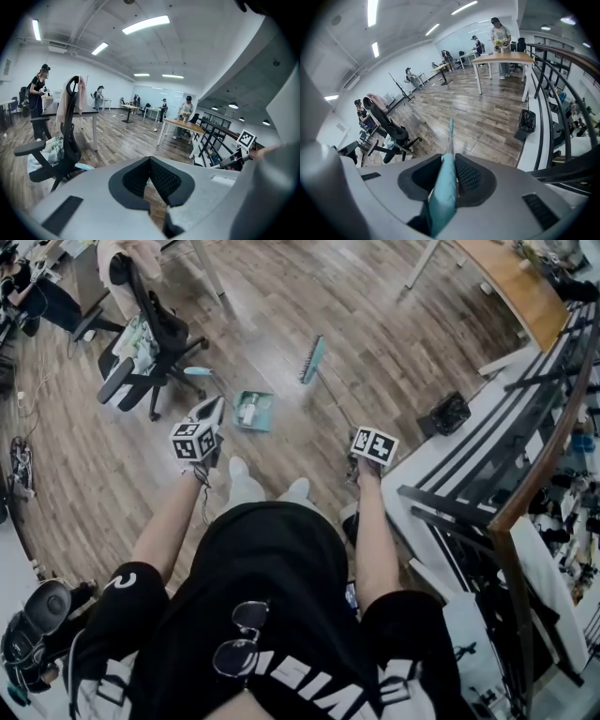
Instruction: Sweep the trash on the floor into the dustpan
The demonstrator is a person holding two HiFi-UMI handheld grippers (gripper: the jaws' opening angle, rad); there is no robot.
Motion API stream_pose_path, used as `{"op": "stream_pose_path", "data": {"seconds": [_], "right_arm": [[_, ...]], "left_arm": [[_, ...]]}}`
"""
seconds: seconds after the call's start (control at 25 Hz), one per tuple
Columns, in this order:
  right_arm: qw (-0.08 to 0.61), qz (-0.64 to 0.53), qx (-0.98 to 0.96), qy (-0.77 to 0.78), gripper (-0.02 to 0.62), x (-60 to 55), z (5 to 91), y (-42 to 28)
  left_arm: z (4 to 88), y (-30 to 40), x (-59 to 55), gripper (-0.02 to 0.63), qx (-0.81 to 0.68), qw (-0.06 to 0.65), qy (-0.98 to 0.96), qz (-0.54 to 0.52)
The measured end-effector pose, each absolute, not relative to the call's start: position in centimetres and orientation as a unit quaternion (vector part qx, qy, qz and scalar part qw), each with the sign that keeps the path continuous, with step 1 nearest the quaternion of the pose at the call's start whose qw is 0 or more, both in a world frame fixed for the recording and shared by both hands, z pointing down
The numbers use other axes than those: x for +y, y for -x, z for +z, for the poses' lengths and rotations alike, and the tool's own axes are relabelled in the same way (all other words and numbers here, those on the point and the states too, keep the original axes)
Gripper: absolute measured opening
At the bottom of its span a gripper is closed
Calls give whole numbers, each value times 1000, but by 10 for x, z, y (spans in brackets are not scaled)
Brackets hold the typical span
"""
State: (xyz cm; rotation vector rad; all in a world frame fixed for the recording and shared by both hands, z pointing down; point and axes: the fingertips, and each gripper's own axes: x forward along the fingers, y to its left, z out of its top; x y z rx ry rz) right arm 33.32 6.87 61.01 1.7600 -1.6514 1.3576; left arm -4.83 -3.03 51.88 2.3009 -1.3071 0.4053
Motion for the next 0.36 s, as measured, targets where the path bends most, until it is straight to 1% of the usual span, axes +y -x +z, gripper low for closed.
{"op": "stream_pose_path", "data": {"seconds": [0.36], "right_arm": [[176, 483, -582, -631, 83, 80, 608, -354]], "left_arm": [[515, 38, -18, -2, -479, 228, -835, 146]]}}
